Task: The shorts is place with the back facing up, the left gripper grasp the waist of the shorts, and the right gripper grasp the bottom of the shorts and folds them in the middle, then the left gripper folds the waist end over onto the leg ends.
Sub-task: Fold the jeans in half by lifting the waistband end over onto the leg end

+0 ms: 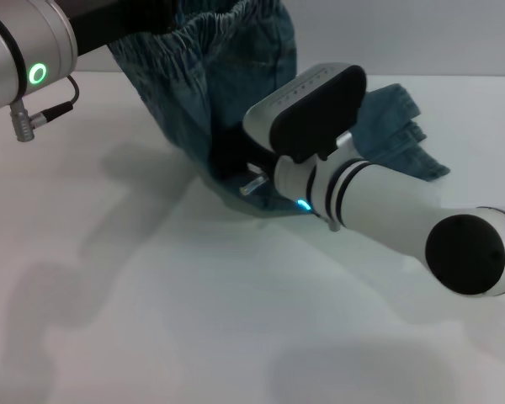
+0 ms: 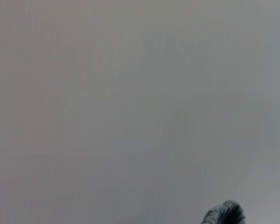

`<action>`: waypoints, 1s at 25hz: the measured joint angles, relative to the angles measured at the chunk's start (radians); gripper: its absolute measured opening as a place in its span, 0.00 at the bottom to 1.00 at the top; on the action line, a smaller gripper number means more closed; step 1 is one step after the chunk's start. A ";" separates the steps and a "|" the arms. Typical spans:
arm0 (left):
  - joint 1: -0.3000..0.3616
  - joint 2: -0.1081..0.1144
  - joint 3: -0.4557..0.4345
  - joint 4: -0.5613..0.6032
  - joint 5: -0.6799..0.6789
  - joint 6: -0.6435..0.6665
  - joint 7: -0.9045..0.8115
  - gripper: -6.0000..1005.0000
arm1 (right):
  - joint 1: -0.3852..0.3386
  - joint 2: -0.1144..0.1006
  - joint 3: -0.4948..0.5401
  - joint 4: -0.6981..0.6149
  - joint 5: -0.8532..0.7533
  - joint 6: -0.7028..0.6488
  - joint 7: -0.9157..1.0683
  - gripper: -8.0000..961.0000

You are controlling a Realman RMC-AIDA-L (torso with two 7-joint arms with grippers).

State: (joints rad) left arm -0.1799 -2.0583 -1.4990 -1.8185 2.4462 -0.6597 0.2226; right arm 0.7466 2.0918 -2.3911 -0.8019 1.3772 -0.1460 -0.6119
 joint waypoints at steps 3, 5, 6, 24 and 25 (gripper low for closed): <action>0.002 0.001 0.000 -0.001 0.000 0.000 0.001 0.08 | 0.004 0.001 -0.009 -0.010 0.000 -0.001 0.001 0.01; 0.003 0.001 0.000 -0.002 0.000 0.002 0.001 0.08 | 0.004 0.001 -0.010 -0.010 0.001 -0.004 0.001 0.01; 0.003 0.001 0.000 -0.001 0.000 0.003 0.001 0.08 | 0.001 0.001 -0.007 -0.006 0.001 -0.005 0.004 0.01; 0.001 0.001 -0.011 -0.002 0.001 0.009 0.004 0.08 | -0.033 -0.003 0.034 0.062 0.004 0.013 0.045 0.01; -0.001 0.001 -0.011 -0.003 0.001 0.009 0.004 0.07 | -0.027 -0.002 0.029 0.055 0.004 0.015 0.045 0.01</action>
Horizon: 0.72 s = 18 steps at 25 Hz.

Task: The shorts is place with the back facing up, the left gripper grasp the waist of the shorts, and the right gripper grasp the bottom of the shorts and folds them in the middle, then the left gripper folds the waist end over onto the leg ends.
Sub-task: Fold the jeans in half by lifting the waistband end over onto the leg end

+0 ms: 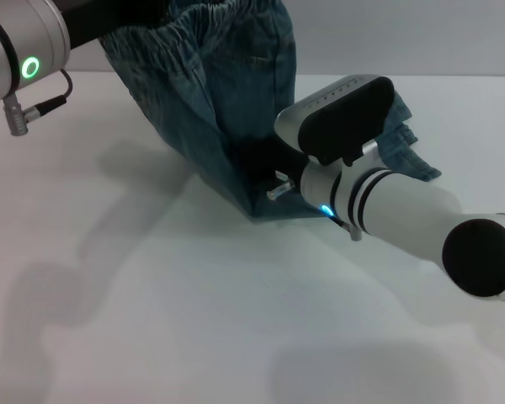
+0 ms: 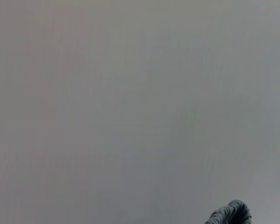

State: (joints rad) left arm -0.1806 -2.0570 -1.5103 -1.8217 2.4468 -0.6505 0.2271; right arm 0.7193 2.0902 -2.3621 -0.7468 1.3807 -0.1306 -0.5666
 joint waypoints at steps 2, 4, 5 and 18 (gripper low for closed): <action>-0.002 0.000 -0.003 -0.001 0.000 0.000 0.000 0.07 | 0.002 0.000 -0.002 -0.006 0.000 0.002 0.000 0.01; -0.004 0.000 -0.007 -0.003 0.000 0.000 0.000 0.07 | 0.005 0.001 -0.002 -0.021 0.000 0.009 0.000 0.01; -0.005 0.000 -0.008 -0.006 0.000 0.000 0.000 0.07 | 0.006 0.001 -0.003 -0.028 0.000 0.014 0.000 0.01; -0.010 0.000 -0.023 -0.018 -0.002 0.004 0.000 0.07 | 0.053 0.001 -0.054 -0.065 0.000 0.037 0.002 0.01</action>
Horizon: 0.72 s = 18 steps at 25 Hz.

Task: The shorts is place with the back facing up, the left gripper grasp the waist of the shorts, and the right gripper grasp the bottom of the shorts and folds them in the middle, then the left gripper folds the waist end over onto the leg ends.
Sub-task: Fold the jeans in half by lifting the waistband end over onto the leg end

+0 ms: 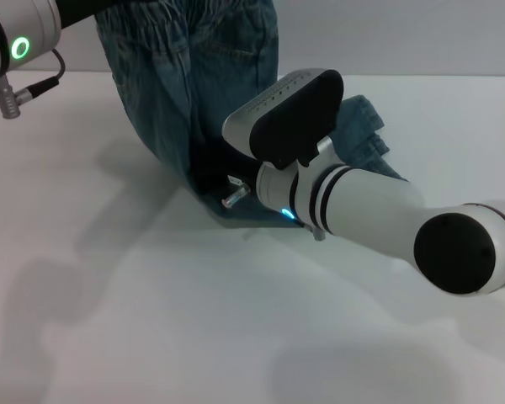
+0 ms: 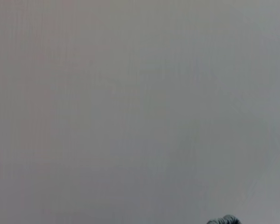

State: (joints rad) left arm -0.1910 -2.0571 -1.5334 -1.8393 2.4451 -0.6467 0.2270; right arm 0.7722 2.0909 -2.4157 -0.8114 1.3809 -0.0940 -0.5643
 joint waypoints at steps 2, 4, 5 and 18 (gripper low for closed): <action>0.000 0.000 -0.001 0.000 0.000 0.002 0.000 0.07 | -0.005 0.001 0.002 0.009 0.001 -0.006 0.000 0.01; 0.000 0.000 -0.001 0.000 0.000 0.003 0.000 0.08 | -0.010 0.001 0.015 0.033 0.010 -0.011 0.000 0.01; 0.001 0.000 -0.001 0.000 0.000 0.004 0.000 0.08 | -0.013 0.000 0.023 0.044 0.017 -0.012 0.000 0.01; 0.014 0.000 -0.001 0.003 0.000 0.009 0.000 0.07 | -0.016 -0.007 0.085 0.146 0.027 -0.055 -0.005 0.01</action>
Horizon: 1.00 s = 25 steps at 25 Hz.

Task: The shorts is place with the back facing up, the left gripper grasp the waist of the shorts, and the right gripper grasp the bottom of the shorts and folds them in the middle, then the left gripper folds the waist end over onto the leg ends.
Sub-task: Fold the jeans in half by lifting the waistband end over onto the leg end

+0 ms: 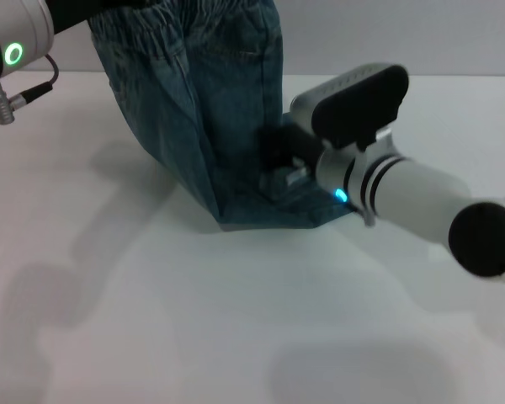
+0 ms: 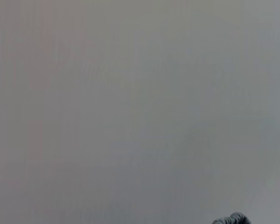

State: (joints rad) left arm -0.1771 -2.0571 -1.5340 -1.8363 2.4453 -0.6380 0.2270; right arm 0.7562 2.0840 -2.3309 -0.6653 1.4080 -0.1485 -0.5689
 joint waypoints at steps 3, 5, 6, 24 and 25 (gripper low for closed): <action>0.014 0.001 0.000 -0.010 0.000 -0.004 0.000 0.07 | 0.051 -0.005 0.033 0.052 -0.012 -0.015 -0.002 0.01; 0.017 0.001 0.000 -0.012 0.000 -0.004 0.000 0.07 | 0.098 -0.007 0.087 0.099 -0.047 -0.017 -0.003 0.01; 0.018 0.001 0.000 -0.012 0.000 -0.005 0.000 0.07 | 0.106 -0.007 0.101 0.106 -0.057 -0.016 -0.003 0.01; 0.018 0.002 0.005 -0.002 0.000 -0.002 0.010 0.07 | -0.080 0.003 0.032 -0.101 -0.062 0.032 0.004 0.01; 0.017 0.001 0.006 -0.001 0.000 -0.002 0.010 0.08 | -0.081 0.003 0.032 -0.099 -0.061 0.034 0.004 0.01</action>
State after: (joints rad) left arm -0.1599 -2.0560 -1.5281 -1.8377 2.4452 -0.6397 0.2369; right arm 0.6754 2.0872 -2.2987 -0.7647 1.3473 -0.1144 -0.5647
